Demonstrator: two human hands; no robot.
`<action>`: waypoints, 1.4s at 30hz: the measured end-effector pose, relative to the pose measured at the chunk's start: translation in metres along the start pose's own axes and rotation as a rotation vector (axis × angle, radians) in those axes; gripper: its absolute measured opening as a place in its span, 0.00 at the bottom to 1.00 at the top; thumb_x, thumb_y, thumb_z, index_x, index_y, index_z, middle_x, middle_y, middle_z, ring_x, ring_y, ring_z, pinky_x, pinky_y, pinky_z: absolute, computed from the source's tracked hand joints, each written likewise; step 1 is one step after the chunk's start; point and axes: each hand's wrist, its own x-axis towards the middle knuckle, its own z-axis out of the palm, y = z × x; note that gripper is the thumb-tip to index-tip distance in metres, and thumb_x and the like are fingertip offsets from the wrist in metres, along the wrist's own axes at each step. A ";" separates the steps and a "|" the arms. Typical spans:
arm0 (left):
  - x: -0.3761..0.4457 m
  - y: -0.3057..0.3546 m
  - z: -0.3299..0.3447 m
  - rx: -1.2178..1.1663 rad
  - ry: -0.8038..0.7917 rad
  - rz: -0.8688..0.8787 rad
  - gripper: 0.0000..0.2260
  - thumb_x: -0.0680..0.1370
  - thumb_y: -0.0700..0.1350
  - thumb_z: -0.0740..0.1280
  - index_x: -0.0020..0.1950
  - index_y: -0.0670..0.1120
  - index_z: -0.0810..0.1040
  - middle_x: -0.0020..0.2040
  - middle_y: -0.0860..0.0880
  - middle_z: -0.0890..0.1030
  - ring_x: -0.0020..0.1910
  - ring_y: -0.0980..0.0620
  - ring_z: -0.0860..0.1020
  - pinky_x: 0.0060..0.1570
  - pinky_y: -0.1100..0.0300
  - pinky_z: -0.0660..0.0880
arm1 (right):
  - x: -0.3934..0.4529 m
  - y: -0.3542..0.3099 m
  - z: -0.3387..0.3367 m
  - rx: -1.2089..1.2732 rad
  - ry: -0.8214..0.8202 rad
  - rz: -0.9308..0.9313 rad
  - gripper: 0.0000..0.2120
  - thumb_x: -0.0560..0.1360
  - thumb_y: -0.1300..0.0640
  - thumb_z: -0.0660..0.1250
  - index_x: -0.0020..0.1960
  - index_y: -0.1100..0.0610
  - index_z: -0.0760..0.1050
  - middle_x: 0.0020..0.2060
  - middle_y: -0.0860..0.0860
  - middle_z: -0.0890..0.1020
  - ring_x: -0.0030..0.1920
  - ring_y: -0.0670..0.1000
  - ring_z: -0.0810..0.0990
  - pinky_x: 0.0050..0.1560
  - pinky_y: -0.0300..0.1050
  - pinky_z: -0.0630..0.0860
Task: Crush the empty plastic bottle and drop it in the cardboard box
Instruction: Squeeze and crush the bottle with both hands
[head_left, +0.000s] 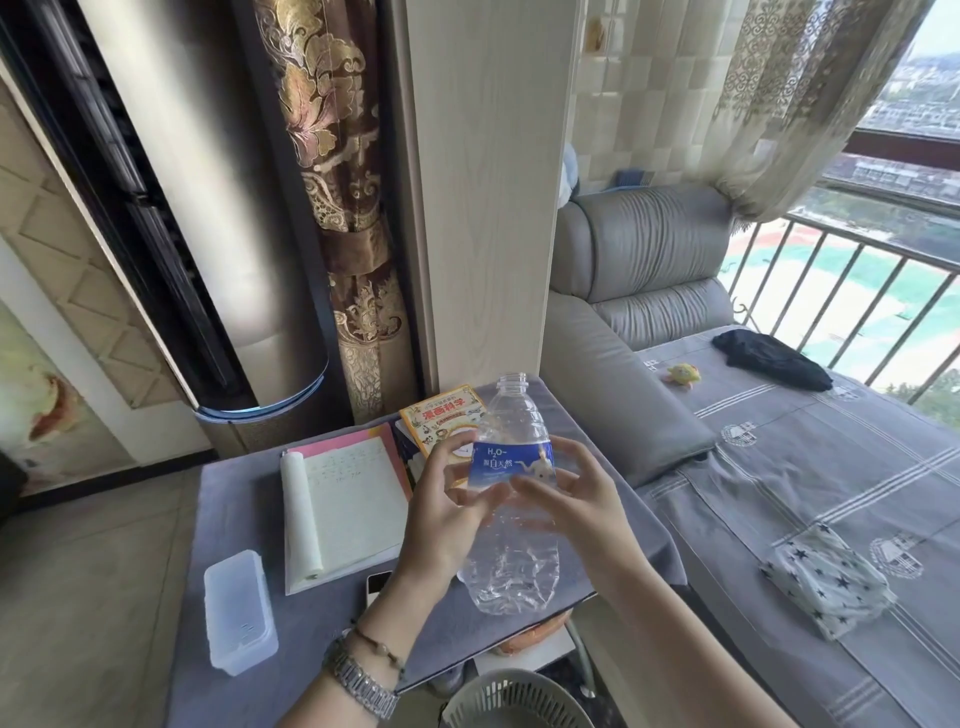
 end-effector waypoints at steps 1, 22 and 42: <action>0.000 0.001 0.000 -0.010 0.002 0.002 0.24 0.69 0.42 0.75 0.58 0.61 0.73 0.51 0.52 0.84 0.43 0.53 0.83 0.43 0.57 0.81 | 0.001 -0.002 0.000 -0.005 -0.010 0.009 0.21 0.69 0.58 0.76 0.60 0.50 0.74 0.45 0.54 0.87 0.43 0.55 0.87 0.35 0.45 0.82; 0.002 0.016 -0.006 0.088 -0.023 0.059 0.17 0.69 0.58 0.70 0.56 0.65 0.74 0.58 0.57 0.80 0.51 0.64 0.80 0.48 0.62 0.75 | 0.008 -0.016 -0.002 0.026 -0.036 -0.041 0.24 0.65 0.53 0.75 0.60 0.50 0.75 0.42 0.53 0.87 0.42 0.51 0.87 0.37 0.44 0.82; 0.008 0.012 0.004 0.019 0.029 0.063 0.15 0.73 0.42 0.73 0.49 0.62 0.77 0.51 0.49 0.85 0.52 0.51 0.83 0.53 0.47 0.80 | 0.002 -0.008 0.002 0.002 0.030 -0.058 0.14 0.70 0.65 0.74 0.51 0.51 0.77 0.32 0.49 0.86 0.32 0.47 0.85 0.30 0.41 0.81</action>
